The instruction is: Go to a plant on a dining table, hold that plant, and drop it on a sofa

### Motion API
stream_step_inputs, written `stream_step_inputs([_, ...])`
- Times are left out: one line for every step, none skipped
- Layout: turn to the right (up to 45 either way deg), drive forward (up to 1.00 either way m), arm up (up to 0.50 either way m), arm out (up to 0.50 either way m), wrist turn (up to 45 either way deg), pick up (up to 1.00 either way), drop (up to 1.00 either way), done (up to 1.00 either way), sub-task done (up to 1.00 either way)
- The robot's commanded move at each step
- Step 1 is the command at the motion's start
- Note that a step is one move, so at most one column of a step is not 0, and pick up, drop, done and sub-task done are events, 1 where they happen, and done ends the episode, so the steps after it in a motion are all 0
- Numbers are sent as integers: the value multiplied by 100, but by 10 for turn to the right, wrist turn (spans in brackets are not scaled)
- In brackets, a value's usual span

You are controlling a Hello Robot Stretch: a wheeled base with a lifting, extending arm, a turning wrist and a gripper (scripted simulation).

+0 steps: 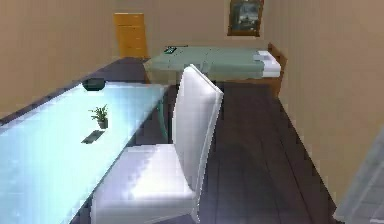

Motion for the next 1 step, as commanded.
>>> stream_step_inputs([-450, 0, 0, 0, 0, 0, 0, 0, 0])
